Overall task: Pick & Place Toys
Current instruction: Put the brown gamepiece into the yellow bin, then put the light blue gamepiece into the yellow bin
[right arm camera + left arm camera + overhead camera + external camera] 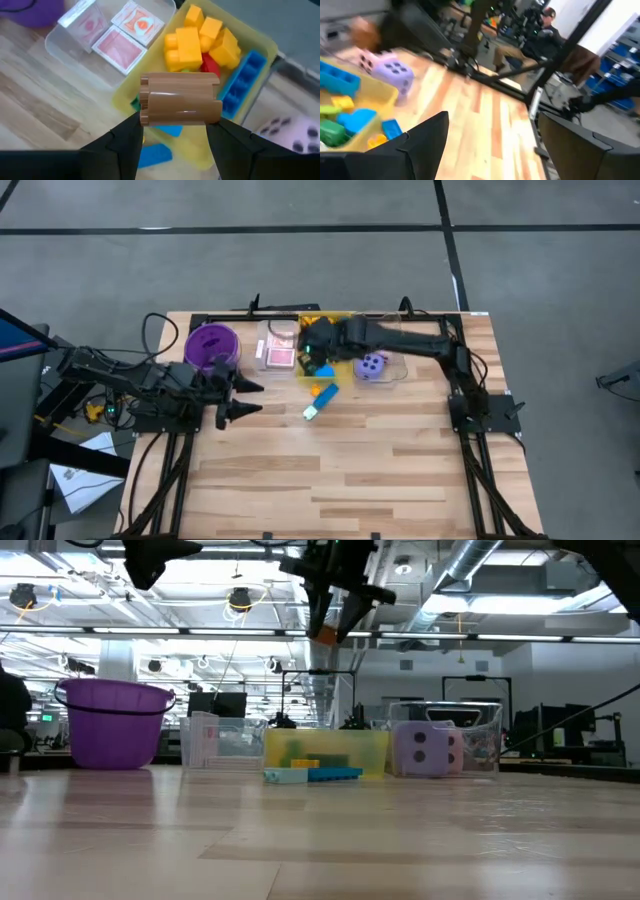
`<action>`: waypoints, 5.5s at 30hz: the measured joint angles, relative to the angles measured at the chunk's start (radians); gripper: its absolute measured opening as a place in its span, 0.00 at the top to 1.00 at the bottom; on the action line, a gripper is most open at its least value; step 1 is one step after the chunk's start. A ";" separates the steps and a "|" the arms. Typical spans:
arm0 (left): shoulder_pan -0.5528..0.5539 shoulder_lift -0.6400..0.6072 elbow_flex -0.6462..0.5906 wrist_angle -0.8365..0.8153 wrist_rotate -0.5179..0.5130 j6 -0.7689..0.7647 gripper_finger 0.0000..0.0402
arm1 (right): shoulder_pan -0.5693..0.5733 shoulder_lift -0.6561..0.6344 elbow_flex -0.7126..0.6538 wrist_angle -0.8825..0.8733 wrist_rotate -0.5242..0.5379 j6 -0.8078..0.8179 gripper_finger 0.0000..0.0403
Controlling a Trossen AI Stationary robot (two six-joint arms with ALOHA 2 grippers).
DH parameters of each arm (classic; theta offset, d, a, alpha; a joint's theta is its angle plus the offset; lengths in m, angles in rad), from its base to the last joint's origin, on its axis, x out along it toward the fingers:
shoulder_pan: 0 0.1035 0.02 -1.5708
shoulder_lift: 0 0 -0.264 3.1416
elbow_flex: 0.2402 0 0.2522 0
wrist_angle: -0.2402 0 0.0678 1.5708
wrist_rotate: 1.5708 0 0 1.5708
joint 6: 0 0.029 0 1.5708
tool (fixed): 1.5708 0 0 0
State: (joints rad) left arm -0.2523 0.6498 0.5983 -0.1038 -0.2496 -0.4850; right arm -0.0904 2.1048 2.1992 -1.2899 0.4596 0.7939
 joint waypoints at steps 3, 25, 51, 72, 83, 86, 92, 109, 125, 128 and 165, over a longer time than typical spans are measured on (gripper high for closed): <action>0.000 0.000 0.000 -0.029 0.042 -0.041 0.24 | -0.068 0.000 0.001 0.034 -0.081 -0.115 0.52; 0.000 0.010 0.000 -0.052 0.066 -0.195 0.24 | -0.297 0.011 -0.018 0.022 -0.518 -0.868 0.52; -0.162 0.244 0.001 -0.007 0.065 -0.261 0.24 | -0.274 0.252 -0.017 -0.006 -0.406 -1.044 0.52; -0.162 0.247 0.001 0.015 0.064 -0.264 0.24 | -0.305 0.260 -0.018 -0.001 -0.327 -1.047 0.52; -0.162 0.247 0.001 0.015 0.064 -0.264 0.24 | -0.312 0.260 -0.018 0.003 -0.326 -0.964 0.50; -0.162 0.247 0.001 0.015 0.064 -0.264 0.24 | -0.312 0.260 -0.018 0.003 -0.323 -0.935 0.45; -0.162 0.247 0.001 0.015 0.064 -0.264 0.24 | -0.313 0.260 -0.018 0.005 -0.322 -0.901 0.39; -0.161 0.247 0.000 0.015 0.064 -0.256 0.24 | -0.317 0.165 -0.018 0.024 -0.325 -0.755 0.38; -0.157 0.247 0.000 0.178 0.063 -0.094 0.24 | -0.116 -0.111 -0.018 0.019 -0.241 -0.434 0.38; -0.150 0.247 0.000 0.234 0.063 -0.064 0.24 | -0.045 -0.173 -0.018 0.019 -0.215 -0.365 0.38; -0.223 0.313 0.030 0.265 -0.224 0.087 0.24 | 0.579 -0.456 -0.018 -0.282 0.260 0.333 0.38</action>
State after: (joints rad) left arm -0.4754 0.9633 0.6281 0.1613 -0.4733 -0.3980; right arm 0.4886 1.6487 2.1807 -1.5715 0.7197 1.1267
